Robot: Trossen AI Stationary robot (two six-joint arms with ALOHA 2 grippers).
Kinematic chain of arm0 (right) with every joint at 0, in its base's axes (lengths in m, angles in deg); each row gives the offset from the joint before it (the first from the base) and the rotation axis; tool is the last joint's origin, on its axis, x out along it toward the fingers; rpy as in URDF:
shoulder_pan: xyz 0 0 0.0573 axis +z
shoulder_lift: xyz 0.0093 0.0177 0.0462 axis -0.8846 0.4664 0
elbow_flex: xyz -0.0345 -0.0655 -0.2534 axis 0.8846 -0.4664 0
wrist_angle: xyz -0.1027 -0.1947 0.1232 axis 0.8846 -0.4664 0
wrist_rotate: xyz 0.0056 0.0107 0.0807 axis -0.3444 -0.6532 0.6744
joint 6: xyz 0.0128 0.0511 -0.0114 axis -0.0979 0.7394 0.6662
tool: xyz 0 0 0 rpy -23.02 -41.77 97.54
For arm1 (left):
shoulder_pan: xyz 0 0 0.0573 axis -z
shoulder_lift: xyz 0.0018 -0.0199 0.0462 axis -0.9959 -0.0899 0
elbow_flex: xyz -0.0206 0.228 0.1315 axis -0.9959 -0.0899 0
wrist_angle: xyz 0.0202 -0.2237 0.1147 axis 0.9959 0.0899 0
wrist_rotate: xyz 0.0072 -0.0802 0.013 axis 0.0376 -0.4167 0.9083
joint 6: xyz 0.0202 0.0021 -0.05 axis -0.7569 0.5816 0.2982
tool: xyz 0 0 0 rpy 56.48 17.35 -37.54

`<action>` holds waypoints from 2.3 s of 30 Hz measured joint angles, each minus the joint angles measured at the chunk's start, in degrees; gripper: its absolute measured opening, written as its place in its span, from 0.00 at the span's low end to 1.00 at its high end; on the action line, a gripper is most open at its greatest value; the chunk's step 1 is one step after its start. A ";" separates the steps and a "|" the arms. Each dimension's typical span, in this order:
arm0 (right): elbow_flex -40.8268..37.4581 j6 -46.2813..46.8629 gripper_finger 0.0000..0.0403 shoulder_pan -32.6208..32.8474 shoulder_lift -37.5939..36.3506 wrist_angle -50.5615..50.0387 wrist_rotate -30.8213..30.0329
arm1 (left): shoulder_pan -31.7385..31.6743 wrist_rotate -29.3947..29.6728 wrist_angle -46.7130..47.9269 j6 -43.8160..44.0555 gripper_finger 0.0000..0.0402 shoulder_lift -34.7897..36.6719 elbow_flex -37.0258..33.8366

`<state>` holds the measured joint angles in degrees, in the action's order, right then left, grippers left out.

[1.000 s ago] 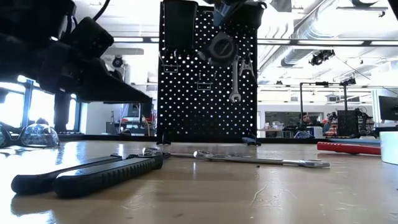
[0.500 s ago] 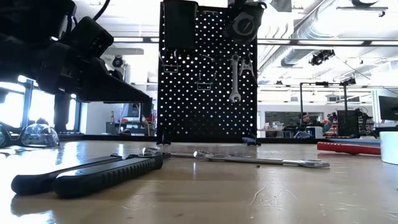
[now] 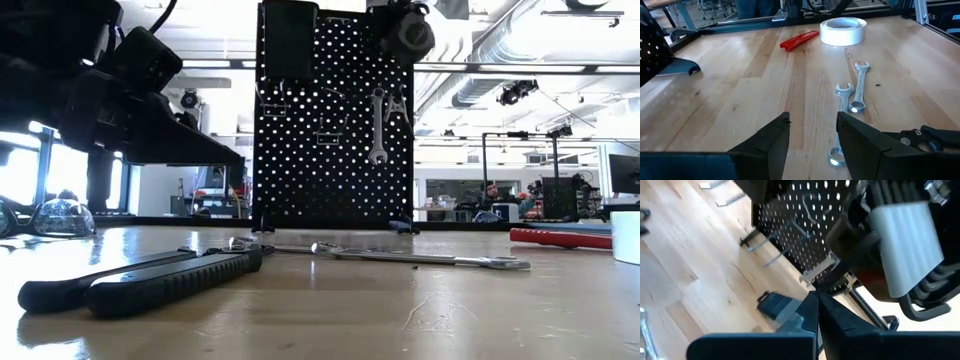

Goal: Hang tools onto peg board
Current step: Hang the gray tape measure on the pegboard

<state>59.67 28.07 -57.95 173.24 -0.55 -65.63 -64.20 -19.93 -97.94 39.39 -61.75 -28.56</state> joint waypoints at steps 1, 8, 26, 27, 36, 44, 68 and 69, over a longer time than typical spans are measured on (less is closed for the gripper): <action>-0.74 -0.60 0.00 -0.75 -0.39 -0.01 1.17 | 0.00 -0.01 0.09 0.00 0.39 0.00 0.00; -9.27 -3.40 0.00 -3.63 -3.32 0.04 5.57 | 0.00 0.02 0.13 0.39 0.39 -0.02 -1.18; -45.63 -7.91 0.00 -3.64 -19.60 28.08 3.35 | -0.13 1.61 0.12 0.17 0.39 -0.02 -1.55; -46.97 -7.88 0.00 -3.63 -19.60 29.71 2.10 | -0.15 1.68 0.17 0.23 0.39 -0.02 -1.55; -54.85 -6.14 0.00 -3.91 -19.60 39.22 -10.47 | -0.91 1.73 0.30 0.87 0.39 -0.02 -1.55; -55.41 -7.74 0.00 -5.88 -19.60 43.41 -9.68 | -2.75 1.48 0.28 1.05 0.39 -0.02 -1.55; -55.41 -11.35 0.00 -8.41 -19.57 49.65 -9.03 | -3.39 0.81 0.37 0.51 0.39 -0.04 -1.55; -55.41 -11.35 0.00 -8.41 -19.57 49.65 -9.12 | -3.39 0.81 0.35 0.49 0.39 -0.04 -1.55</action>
<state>4.26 16.72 -66.36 153.66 49.10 -74.75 -67.58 -19.12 -97.59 39.88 -61.80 -30.11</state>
